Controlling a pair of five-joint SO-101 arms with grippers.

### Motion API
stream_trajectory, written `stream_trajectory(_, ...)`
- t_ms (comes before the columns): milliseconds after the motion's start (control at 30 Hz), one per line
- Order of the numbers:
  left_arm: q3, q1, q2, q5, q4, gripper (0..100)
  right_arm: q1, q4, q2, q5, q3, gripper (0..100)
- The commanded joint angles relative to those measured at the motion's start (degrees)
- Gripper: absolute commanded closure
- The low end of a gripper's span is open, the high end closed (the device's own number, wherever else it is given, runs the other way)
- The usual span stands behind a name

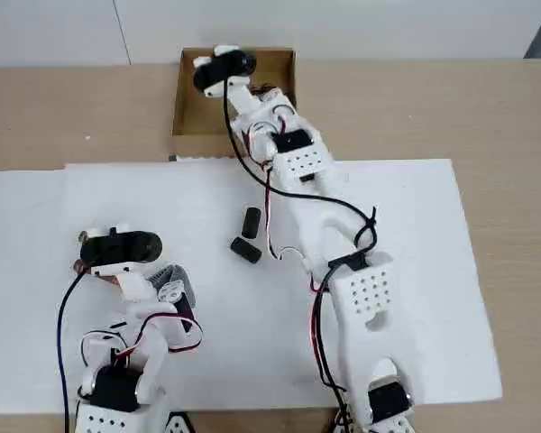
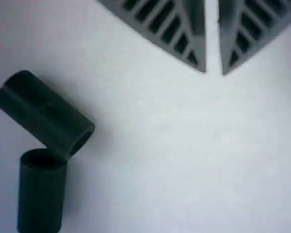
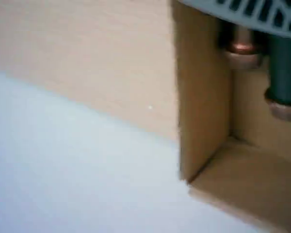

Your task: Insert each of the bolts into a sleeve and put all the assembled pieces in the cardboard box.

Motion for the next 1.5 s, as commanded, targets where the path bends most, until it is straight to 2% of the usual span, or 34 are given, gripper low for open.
stream_trajectory(0, -0.2, -0.6, -0.7, 0.8, -0.5, 99, 0.5, 6.3, -10.2, 0.3, -3.3, 89.8)
stream_trajectory(733, -0.2, -0.6, -0.7, 0.8, -0.5, 99, 0.0, 47.6, -33.8, 0.2, -3.3, 89.8)
stream_trajectory(1000, -0.2, -0.6, -0.7, 0.8, -0.5, 99, -4.1, 60.5, -36.1, 0.1, -3.1, 89.8)
stream_trajectory(1200, 0.3, -5.8, -0.6, 0.0, -3.3, 99, -9.2, 61.7, -36.4, 0.1, 2.4, 89.8)
stream_trajectory(1333, 1.0, -9.3, -0.6, -6.9, -6.1, 99, -12.0, 61.6, -36.3, 0.1, 8.3, 89.7)
stream_trajectory(1467, 0.9, -9.6, -0.6, -13.1, -5.9, 99, -13.1, 61.5, -35.8, -0.1, 13.5, 89.5)
